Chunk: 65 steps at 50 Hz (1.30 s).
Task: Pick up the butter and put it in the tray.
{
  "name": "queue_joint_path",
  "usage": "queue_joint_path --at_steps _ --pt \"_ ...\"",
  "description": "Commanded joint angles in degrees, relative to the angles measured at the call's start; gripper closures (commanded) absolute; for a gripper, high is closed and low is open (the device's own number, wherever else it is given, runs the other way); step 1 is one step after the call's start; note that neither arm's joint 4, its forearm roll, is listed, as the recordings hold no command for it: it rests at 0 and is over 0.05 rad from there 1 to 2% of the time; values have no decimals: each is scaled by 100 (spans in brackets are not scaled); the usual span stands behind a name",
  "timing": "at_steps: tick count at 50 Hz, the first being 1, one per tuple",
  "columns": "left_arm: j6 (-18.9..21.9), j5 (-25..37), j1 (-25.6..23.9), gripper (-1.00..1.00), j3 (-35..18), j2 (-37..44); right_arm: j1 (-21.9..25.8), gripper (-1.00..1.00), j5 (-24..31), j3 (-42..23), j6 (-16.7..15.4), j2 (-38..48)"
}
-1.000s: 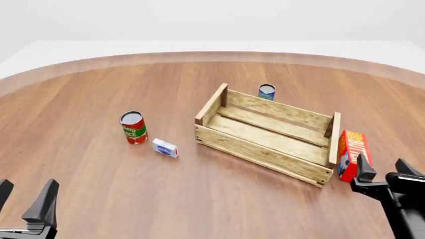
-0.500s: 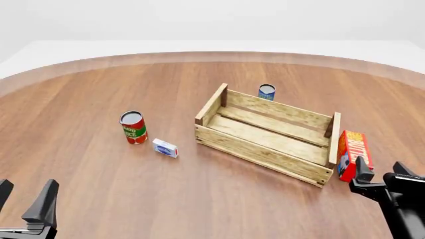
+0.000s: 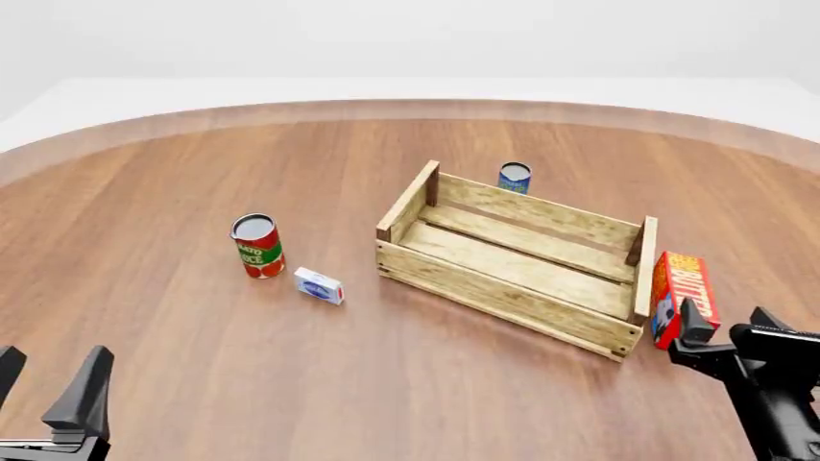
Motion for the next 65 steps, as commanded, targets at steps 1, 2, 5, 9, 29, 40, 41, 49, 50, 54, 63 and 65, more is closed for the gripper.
queue_joint_path --at_steps 1,2,5,9,29,40,41,49,50,54,63,65 --pt "0 0 0 -100 0 0 1 -100 -2 -130 -30 187" --pt "0 0 0 -100 0 0 3 -100 -2 -139 -24 200" --pt "0 0 0 -100 0 0 2 -100 -2 -165 -16 248" --pt "0 0 0 -100 0 0 10 -100 -2 -215 10 350" --pt "0 0 0 -100 0 0 13 -100 -2 -396 141 775" --pt "0 0 0 -100 0 0 -17 -100 -1 -430 173 904" --pt "0 0 0 -100 0 0 -17 -100 -1 -430 173 904" --pt "0 0 0 -100 0 0 -3 -100 -1 -538 182 1141" --pt "0 0 0 -100 0 0 3 -100 -1 -546 183 1164" --pt "0 0 0 -100 0 0 3 -100 -1 -581 191 1245" --pt "0 0 0 -100 0 0 -8 -100 -2 -653 203 1415" --pt "0 0 0 -100 0 0 -13 -100 -2 -661 203 1433"
